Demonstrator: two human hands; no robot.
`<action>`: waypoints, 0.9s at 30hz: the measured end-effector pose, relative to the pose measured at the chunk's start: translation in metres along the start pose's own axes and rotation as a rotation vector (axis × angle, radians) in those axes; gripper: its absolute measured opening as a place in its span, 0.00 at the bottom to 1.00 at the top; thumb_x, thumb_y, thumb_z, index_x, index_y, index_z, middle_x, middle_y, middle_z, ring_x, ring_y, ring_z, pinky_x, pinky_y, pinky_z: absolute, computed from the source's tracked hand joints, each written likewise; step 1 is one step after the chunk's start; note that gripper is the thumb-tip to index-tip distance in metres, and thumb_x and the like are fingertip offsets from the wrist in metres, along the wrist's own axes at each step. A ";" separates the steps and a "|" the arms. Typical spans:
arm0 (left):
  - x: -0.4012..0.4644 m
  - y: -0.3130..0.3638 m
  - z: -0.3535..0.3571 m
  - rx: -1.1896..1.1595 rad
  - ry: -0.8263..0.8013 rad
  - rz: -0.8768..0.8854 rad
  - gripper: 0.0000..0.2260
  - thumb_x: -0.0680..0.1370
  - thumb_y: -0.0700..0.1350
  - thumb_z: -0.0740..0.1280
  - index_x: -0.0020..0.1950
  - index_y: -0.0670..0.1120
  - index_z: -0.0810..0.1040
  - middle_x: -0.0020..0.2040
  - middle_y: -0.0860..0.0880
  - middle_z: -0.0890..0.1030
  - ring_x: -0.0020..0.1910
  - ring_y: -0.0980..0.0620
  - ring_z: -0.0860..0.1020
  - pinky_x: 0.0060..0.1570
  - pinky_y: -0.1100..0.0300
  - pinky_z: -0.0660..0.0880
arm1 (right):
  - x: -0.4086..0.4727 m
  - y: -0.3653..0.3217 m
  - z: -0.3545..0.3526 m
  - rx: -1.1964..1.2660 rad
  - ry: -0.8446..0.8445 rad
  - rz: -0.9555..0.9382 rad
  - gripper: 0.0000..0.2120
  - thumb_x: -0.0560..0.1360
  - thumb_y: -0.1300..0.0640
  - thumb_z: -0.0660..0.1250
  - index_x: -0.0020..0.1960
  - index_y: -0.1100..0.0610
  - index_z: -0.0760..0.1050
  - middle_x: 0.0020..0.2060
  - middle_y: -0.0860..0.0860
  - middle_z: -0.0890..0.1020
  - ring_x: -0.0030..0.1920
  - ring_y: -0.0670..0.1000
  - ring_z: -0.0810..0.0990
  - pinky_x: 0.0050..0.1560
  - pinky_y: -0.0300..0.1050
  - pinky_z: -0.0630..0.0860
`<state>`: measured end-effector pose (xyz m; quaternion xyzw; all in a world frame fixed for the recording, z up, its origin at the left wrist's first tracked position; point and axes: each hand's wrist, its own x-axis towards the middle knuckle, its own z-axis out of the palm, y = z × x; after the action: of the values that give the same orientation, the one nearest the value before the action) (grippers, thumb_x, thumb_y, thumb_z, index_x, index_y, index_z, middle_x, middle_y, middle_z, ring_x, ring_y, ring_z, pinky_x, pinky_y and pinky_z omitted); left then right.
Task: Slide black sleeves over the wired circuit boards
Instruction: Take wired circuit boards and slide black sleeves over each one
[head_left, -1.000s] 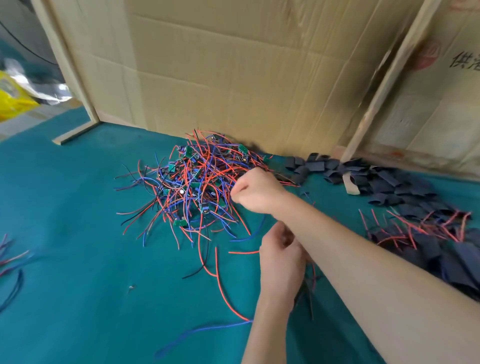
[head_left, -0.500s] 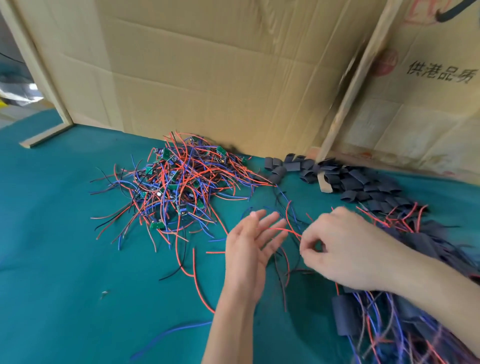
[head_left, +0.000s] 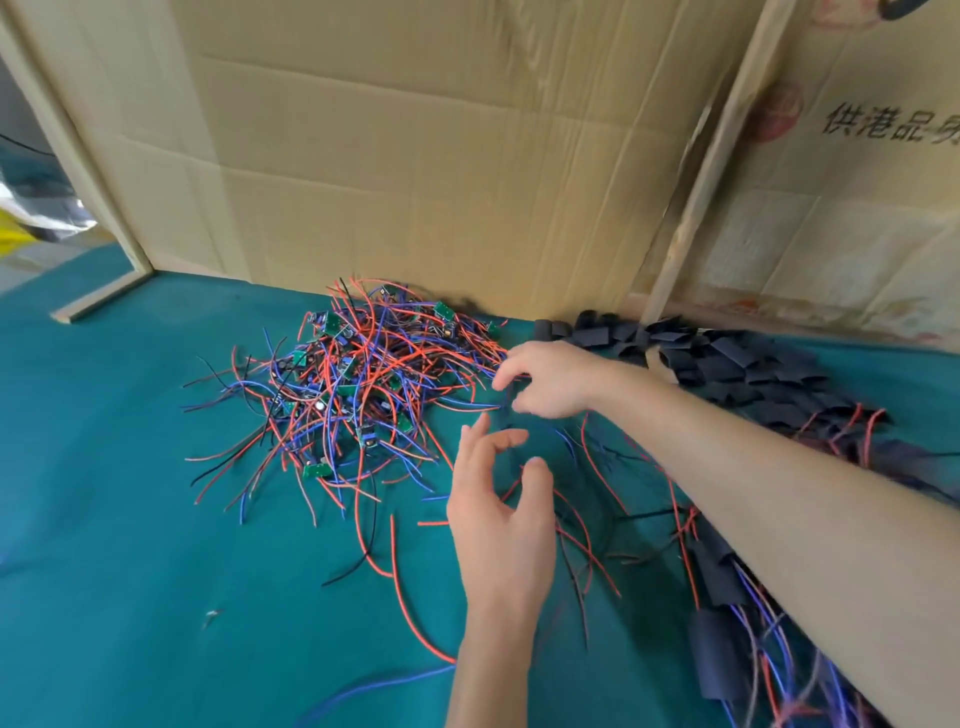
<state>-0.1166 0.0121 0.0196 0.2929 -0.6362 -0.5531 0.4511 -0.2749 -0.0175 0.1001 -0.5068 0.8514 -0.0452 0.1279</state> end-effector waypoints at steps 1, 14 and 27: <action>0.001 -0.001 -0.001 0.003 0.007 0.011 0.11 0.76 0.36 0.70 0.50 0.53 0.81 0.70 0.53 0.75 0.74 0.56 0.68 0.68 0.63 0.66 | 0.009 -0.002 0.007 0.011 0.001 -0.006 0.22 0.77 0.62 0.65 0.70 0.50 0.77 0.72 0.52 0.74 0.72 0.55 0.71 0.70 0.45 0.69; 0.003 -0.001 0.002 -0.271 0.061 -0.233 0.08 0.77 0.32 0.66 0.49 0.43 0.80 0.44 0.51 0.85 0.44 0.50 0.85 0.49 0.58 0.80 | -0.051 -0.007 -0.030 0.043 0.260 -0.054 0.10 0.74 0.59 0.68 0.50 0.54 0.87 0.41 0.49 0.87 0.42 0.47 0.83 0.49 0.39 0.76; 0.009 0.013 0.000 -0.879 -0.044 -0.611 0.08 0.84 0.42 0.61 0.58 0.38 0.73 0.61 0.34 0.80 0.55 0.42 0.84 0.52 0.52 0.83 | -0.176 -0.014 -0.013 0.144 0.196 -0.131 0.08 0.75 0.52 0.70 0.50 0.43 0.87 0.24 0.30 0.74 0.34 0.34 0.74 0.41 0.21 0.64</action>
<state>-0.1187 0.0075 0.0341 0.2365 -0.2396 -0.8796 0.3362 -0.1870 0.1288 0.1456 -0.5440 0.8193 -0.1639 0.0771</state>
